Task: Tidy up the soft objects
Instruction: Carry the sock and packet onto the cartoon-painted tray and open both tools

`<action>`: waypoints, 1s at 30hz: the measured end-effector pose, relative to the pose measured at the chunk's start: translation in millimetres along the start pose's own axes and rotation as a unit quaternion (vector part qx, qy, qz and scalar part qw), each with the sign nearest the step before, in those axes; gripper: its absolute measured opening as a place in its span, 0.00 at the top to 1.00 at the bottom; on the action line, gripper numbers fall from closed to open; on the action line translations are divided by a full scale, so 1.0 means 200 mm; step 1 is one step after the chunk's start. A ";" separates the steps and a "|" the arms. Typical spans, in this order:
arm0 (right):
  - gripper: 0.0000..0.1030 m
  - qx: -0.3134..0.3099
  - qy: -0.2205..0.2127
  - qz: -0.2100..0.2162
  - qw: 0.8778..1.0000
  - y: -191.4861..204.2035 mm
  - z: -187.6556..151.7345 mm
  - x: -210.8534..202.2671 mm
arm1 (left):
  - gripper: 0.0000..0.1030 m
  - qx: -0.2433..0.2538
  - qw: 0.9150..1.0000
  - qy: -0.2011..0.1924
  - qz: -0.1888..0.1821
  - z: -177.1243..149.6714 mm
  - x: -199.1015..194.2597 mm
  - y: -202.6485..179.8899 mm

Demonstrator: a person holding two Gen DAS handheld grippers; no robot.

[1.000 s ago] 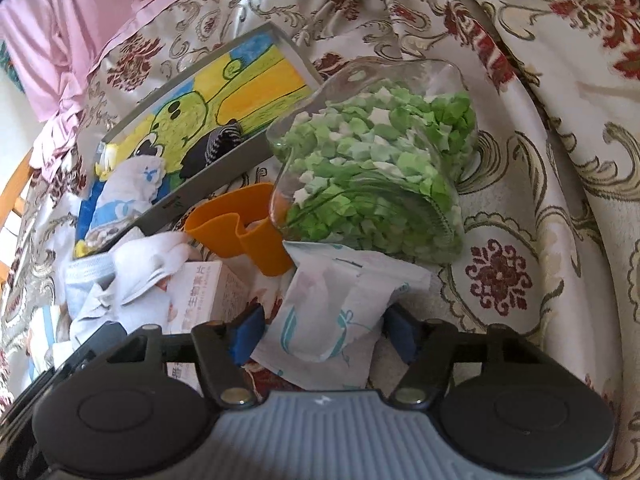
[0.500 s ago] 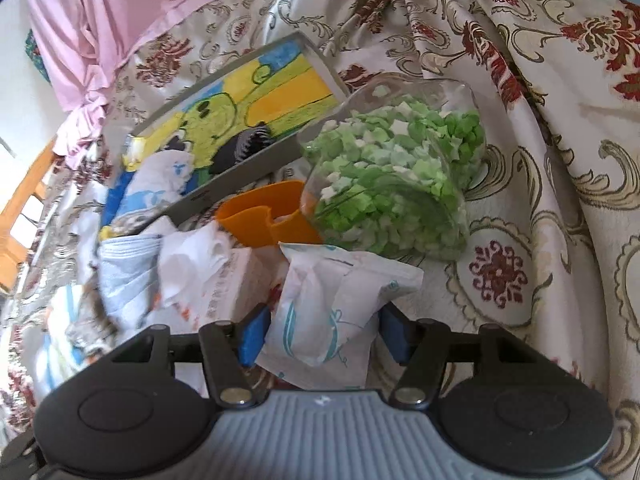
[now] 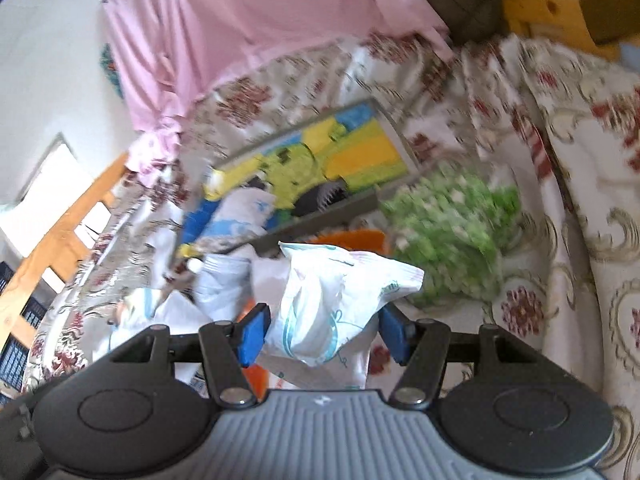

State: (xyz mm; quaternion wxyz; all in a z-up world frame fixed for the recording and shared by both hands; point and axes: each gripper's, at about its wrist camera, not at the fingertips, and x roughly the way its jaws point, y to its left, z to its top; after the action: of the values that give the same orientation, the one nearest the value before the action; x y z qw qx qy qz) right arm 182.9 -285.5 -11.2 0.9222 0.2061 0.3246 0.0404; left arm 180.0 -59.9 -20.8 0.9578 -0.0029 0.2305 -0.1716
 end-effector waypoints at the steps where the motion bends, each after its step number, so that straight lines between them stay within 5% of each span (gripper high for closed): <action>1: 0.38 -0.008 -0.010 0.005 1.000 0.01 0.01 -0.02 | 0.94 0.000 1.000 -0.007 0.002 0.03 0.00 0.00; 9: 0.38 -0.061 -0.057 0.014 0.996 0.06 0.15 0.06 | 0.94 -0.015 0.999 -0.042 0.005 0.33 0.14 0.07; 18: 0.38 -0.056 -0.085 0.007 0.995 -0.01 0.48 0.45 | 0.94 -0.044 0.999 -0.030 -0.003 0.58 0.64 0.17; 30: 0.37 -0.062 -0.004 -0.029 0.998 -0.10 0.78 0.95 | 0.94 -0.127 0.991 0.029 -0.008 0.60 1.24 0.31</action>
State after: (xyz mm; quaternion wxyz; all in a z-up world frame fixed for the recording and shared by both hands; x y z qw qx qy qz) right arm 426.5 -318.7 -19.8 0.9353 0.1388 0.3238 0.0331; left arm 460.4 -91.6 -27.7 0.9413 -0.1216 0.2778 -0.1485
